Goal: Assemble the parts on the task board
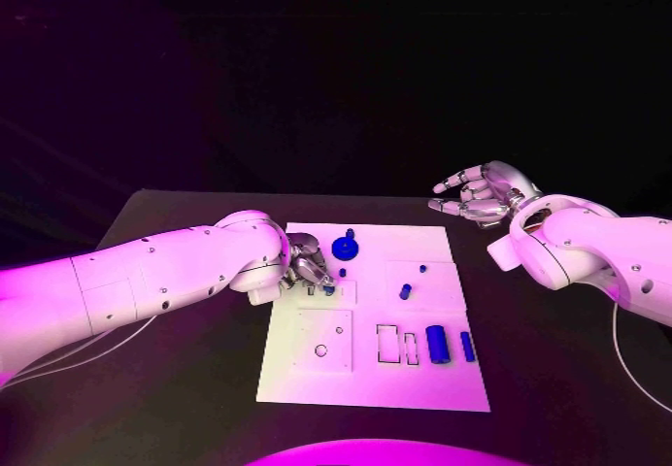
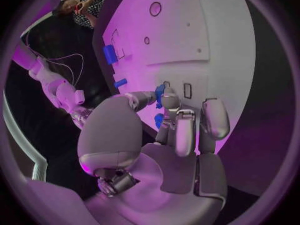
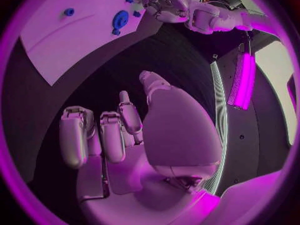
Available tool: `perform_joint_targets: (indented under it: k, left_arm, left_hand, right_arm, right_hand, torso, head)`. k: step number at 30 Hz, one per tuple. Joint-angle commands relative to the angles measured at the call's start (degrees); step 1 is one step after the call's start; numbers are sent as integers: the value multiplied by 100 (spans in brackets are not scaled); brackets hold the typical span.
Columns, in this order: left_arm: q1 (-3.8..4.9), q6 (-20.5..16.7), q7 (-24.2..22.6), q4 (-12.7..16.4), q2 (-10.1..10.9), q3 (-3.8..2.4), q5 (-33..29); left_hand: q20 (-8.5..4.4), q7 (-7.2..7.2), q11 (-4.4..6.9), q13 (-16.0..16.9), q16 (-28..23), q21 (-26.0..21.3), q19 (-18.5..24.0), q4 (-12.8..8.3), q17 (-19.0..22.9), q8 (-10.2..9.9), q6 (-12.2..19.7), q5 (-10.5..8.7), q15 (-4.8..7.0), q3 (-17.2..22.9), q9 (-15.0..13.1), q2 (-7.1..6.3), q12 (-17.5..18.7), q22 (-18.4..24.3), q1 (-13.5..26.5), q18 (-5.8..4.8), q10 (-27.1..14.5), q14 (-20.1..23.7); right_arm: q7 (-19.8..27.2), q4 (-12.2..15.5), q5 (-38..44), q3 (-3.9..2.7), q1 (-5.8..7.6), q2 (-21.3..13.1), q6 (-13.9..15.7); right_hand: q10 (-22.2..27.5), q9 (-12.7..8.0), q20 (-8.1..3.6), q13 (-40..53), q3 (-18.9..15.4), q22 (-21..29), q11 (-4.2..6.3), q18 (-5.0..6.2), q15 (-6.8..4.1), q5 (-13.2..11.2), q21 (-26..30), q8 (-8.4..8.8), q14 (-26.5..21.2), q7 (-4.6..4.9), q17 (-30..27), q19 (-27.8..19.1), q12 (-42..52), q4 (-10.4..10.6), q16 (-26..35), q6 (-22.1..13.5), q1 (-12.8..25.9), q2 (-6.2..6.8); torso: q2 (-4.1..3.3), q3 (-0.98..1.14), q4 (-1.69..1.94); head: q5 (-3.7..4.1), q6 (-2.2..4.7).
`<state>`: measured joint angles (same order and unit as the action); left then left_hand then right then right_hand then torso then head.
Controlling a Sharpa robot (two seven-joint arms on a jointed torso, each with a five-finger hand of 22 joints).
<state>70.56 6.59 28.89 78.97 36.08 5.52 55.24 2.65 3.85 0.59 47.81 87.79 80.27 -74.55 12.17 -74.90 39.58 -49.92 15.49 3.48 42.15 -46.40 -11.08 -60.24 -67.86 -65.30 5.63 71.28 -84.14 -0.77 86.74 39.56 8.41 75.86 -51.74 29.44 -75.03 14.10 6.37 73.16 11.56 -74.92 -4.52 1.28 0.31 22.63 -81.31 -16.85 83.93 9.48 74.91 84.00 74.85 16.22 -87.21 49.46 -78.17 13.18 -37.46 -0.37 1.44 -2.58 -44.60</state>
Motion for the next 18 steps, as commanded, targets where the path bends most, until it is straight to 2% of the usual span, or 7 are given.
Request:
perform_joint_targets:
  k: [1,18]
  left_arm:
    - [-3,239,-14,14,-8,5,214]
    - [-3,483,58,34,10,21,507]
  left_hand:
    - [5,-11,4,-2,23,17,-46,-1170,-1072,28,-41,31,36,1189,-5,2,-11,-8,38,-68,37,-455]
    - [-14,-30,24,54,51,28,-62,-1220,-1136,31,-87,166,56,1210,-7,-36,-55,-27,72,-72,118,-476]
  right_arm:
    - [61,-4,-103,1,-1,-4,-120]
    - [65,-13,-121,3,-1,-11,-136]
  right_hand:
    - [2,-9,-20,-2,-14,-1058,7,86,-12,32,21,-34,419,-25,706,156,-7,30,28,-12,58,-15]
    - [0,-9,-20,-2,-20,-1056,8,87,-13,45,26,-38,418,-26,702,155,-5,34,29,-12,74,-27]
  torso:
    - [1,-5,3]
    - [-4,-7,5]
  head:
    - [4,-9]
    - [-16,-11]
